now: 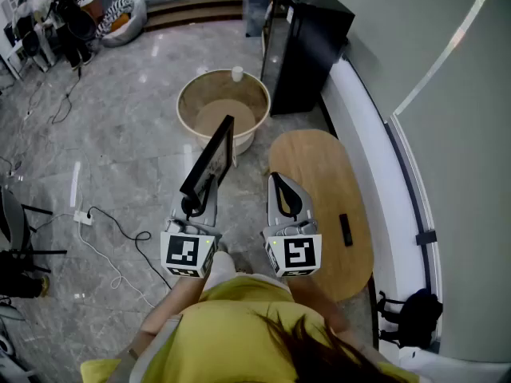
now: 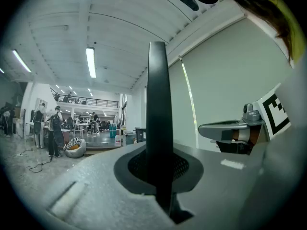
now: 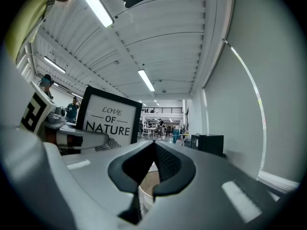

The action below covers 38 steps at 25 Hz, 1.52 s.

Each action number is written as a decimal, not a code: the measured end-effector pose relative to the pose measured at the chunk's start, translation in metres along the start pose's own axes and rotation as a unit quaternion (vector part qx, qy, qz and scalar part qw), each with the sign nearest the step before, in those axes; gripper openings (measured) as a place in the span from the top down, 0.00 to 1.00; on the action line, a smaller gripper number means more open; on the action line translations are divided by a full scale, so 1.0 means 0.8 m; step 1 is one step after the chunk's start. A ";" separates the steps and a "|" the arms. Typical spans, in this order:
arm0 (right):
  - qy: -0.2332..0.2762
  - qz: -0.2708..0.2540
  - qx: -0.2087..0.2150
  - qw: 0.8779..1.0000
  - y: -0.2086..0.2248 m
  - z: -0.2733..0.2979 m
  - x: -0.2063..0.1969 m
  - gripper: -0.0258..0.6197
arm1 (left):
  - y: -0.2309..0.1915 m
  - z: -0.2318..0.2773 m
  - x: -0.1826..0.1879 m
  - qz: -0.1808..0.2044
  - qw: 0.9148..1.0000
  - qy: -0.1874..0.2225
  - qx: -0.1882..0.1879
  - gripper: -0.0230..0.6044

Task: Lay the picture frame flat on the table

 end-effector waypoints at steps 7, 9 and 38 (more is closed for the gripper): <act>-0.001 0.009 0.006 1.000 0.009 0.044 -0.020 0.96 | -0.021 0.038 -0.022 -0.006 1.000 -0.009 -0.009 0.95; -0.003 0.006 0.005 1.000 0.016 0.065 -0.024 0.96 | -0.031 0.059 -0.026 -0.010 1.000 -0.013 -0.012 0.95; -0.037 -0.012 -0.075 0.996 0.132 0.428 -0.062 0.96 | -0.227 0.417 -0.047 -0.035 0.995 -0.009 -0.097 0.95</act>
Point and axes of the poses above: the fingertips, and each gripper's own axes: z forward along the fingers, y to its right, x out of its top, the point moved 1 cm from there along -z, backward along the fingers, and after that the axes turned 11 degrees about x, right-handed, at the moved point
